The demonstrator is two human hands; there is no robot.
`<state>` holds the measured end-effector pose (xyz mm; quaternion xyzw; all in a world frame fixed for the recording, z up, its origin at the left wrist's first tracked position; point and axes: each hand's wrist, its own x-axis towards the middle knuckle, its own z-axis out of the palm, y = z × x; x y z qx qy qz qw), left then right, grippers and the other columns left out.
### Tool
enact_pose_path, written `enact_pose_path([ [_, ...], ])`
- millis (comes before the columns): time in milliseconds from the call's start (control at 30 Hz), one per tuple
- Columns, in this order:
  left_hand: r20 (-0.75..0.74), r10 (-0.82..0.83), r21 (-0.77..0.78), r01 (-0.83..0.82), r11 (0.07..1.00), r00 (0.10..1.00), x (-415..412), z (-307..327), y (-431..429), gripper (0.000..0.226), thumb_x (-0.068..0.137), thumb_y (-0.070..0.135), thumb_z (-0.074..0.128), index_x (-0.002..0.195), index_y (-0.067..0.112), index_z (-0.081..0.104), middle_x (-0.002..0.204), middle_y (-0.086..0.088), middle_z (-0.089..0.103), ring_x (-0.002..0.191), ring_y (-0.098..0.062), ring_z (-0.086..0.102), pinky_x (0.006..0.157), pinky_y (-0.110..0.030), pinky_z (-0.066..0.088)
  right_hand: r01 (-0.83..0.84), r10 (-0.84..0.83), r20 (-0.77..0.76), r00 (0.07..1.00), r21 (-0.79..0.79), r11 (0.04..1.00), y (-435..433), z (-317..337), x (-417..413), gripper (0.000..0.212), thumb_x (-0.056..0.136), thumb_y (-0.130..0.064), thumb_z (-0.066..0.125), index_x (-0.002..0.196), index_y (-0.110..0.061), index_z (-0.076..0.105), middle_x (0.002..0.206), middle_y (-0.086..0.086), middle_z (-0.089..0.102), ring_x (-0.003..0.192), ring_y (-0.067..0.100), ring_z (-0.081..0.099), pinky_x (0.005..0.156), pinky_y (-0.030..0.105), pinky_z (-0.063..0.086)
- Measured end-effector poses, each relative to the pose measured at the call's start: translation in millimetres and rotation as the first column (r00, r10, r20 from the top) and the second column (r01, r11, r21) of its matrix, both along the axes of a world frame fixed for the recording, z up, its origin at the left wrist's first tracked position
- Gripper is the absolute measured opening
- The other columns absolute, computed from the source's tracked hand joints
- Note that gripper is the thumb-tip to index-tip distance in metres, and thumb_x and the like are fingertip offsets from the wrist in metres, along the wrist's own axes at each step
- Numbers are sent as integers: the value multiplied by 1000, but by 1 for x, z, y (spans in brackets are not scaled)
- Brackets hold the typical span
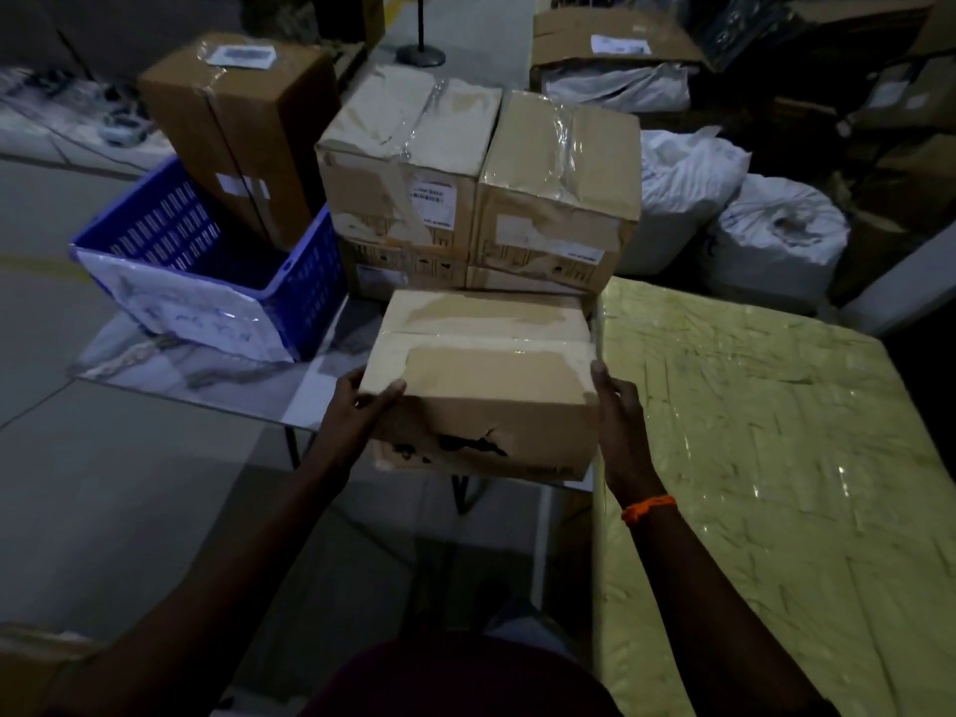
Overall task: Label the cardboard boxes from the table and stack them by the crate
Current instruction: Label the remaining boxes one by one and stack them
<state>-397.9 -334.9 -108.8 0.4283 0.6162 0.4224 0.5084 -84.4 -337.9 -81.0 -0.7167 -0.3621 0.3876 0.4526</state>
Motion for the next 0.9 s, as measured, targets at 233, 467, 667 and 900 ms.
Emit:
enact_pose_path([
  [233,-69,-54,-2,54,999,996,-2,-34,-37,81,78,67,66,147,31,42,135,11,51,124,-20,56,90,-30,52,-18,21,29,999,-97,995,-43,-48,-3,60,89,-50,76,134,-18,52,125,3,66,103,16,67,89,38,58],
  [467,-116,-45,21,47,999,992,6,-48,-54,84,83,49,72,151,18,36,144,-4,50,127,-21,52,89,-28,51,12,-1,128,992,-87,996,-50,-56,-15,62,91,-38,77,138,-12,45,119,6,63,100,23,66,74,23,49],
  [667,-492,-14,244,153,957,871,11,-42,-34,80,86,47,65,152,13,35,149,-10,45,134,-23,43,106,-42,40,-184,112,628,770,51,982,-27,-62,-31,68,91,-30,75,148,-6,45,155,19,46,144,37,42,117,54,34],
  [900,-901,-263,-38,542,840,344,47,-30,49,67,104,51,35,159,13,28,169,-9,19,156,-30,12,123,-58,18,-504,459,737,497,-186,844,50,-57,-70,71,105,-51,45,163,-14,24,173,9,9,159,28,5,128,49,8],
])
